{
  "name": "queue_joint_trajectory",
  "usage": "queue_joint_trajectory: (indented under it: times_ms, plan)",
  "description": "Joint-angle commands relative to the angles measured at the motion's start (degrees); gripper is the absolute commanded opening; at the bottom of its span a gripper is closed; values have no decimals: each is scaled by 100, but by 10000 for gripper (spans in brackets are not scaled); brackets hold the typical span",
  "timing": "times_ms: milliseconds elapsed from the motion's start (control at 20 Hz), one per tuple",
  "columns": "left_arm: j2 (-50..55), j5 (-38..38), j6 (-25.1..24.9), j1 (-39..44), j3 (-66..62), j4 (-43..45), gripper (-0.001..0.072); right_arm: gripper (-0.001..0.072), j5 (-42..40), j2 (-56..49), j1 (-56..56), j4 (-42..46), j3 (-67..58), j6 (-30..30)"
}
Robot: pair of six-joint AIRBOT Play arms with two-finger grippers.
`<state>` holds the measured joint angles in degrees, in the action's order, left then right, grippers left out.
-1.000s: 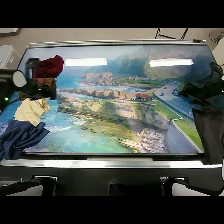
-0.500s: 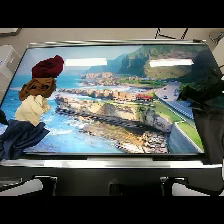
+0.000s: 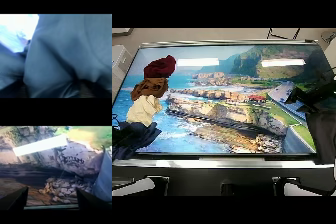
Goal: Fold the clothes and pants, and hang the long-sleeved shirts on hangers.
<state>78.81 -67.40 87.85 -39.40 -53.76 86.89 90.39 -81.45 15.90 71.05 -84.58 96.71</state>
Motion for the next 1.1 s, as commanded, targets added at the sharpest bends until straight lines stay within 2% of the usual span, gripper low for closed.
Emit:
queue_joint_trajectory:
  times_ms: [0,150,250,400,500,600,750,900,1050]
  plan:
    - [-57,-20,-356,-20,142,-118,27,669,323,-2,-4,-170,2,61]
    - [-656,-179,-382,-15,-452,-146,28,669,363,-4,-4,-168,2,59]
    - [-1298,-109,-44,-13,-1104,-173,28,669,345,-4,-4,-166,2,57]
    - [-2332,122,133,129,-2098,-1117,27,669,155,-4,-4,-166,2,55]
    - [-3016,343,201,627,-2457,-1792,26,668,103,-4,-4,-166,2,55]
    - [-3685,820,302,1661,-2503,-2577,26,669,157,-4,-4,-168,2,55]
    - [-3939,1506,782,3877,-2481,-2839,26,669,404,2,-4,-162,2,-11]
    - [-3530,2260,846,6024,-2133,-2728,26,668,621,63,-4,-157,2,-120]
    - [-2717,2601,1080,7259,-1567,-2710,26,668,739,275,-4,-55,2,-317]
